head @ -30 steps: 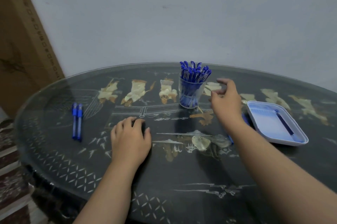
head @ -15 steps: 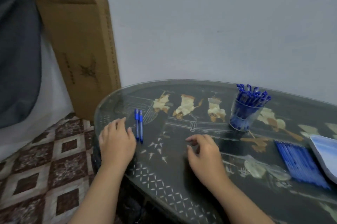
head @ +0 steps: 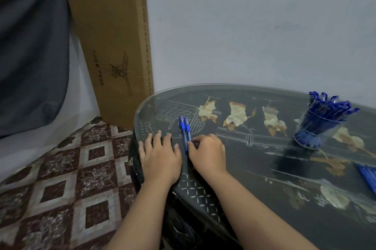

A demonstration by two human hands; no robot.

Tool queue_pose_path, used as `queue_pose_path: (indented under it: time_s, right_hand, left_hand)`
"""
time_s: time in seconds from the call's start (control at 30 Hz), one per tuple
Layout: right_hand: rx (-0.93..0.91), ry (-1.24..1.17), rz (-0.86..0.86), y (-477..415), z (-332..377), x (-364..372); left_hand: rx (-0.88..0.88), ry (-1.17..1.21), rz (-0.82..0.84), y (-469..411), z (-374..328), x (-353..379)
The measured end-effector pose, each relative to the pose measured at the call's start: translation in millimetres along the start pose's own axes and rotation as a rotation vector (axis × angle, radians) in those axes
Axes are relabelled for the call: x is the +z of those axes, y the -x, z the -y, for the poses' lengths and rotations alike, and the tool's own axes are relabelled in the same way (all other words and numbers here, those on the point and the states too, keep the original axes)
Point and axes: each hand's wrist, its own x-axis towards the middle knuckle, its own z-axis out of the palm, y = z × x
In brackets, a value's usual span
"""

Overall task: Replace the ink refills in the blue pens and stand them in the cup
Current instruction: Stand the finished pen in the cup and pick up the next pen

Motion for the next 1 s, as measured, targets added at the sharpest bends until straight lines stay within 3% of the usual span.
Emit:
queue_pose_path:
  time_s: [0.2,0.4,0.67,0.83,1.0]
  right_hand:
    - [0.135,0.014,-0.033,-4.6,7.4,6.4]
    - [0.257,-0.121,-0.054,-4.4,4.3,-1.0]
    - [0.180,-0.271,-0.073,34.5,-50.9,-41.9]
    - [0.096,-0.217,-0.213,68.0,-111.8,-91.1]
    - [0.134,-0.133,-0.302,97.8,-167.1,-138.5]
  left_hand:
    - [0.004,0.001,0.003,0.5,0.3,1.0]
    - [-0.003,0.014,0.005,0.7,0.1,-0.4]
    - [0.026,-0.002,0.052,0.9,1.5,-10.5]
    - [0.143,0.187,-0.065,24.9,-47.4,-17.7]
    - [0.328,0.387,0.030,61.3,-118.9,-13.8]
